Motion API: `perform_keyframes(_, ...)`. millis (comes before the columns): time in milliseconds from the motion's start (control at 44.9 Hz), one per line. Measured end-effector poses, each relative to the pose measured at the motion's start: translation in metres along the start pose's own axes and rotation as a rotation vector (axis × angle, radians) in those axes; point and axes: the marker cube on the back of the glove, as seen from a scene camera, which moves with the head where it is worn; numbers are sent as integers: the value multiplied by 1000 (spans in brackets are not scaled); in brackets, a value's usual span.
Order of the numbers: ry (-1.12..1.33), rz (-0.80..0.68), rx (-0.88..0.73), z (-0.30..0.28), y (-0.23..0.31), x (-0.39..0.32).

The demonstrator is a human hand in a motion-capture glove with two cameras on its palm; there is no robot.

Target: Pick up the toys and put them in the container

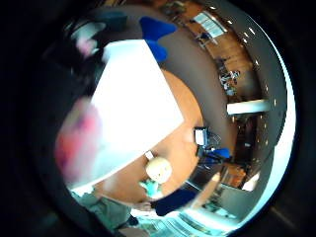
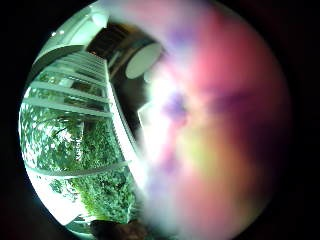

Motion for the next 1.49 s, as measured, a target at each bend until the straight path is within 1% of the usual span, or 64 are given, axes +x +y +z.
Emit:
perform_keyframes(67,46,48,-90,7,6,11)
perform_keyframes(111,85,69,-108,7,8,15)
perform_keyframes(200,68,32,-67,-4,7,1)
perform_keyframes(245,64,42,-44,-13,13,3)
perform_keyframes(356,74,64,-37,-32,46,33)
perform_keyframes(468,86,117,-44,-45,79,59)
perform_keyframes(601,37,244,-41,-57,129,94)
perform_keyframes(624,37,233,-44,-57,139,100)
perform_keyframes(691,41,131,-60,-51,169,120)
perform_keyframes(780,60,99,-93,-27,201,155)
perform_keyframes(891,98,20,-177,26,232,202)
perform_keyframes(936,148,4,-240,47,241,226)
perform_keyframes(980,214,9,-342,79,252,261)
perform_keyframes(1002,230,35,-394,98,255,275)
perform_keyframes(1047,211,144,-481,134,253,285)
perform_keyframes(1114,207,314,-607,192,241,267)
perform_keyframes(1136,207,387,-627,210,234,254)
perform_keyframes(1181,197,527,-620,236,220,234)
perform_keyframes(1203,191,561,-602,244,216,230)
perform_keyframes(1225,172,563,-578,248,214,229)
perform_keyframes(1292,30,443,-484,250,210,225)
perform_keyframes(1336,-11,382,-423,253,208,225)
perform_keyframes(1426,11,356,-318,256,201,228)
perform_keyframes(1492,13,340,-271,256,197,225)
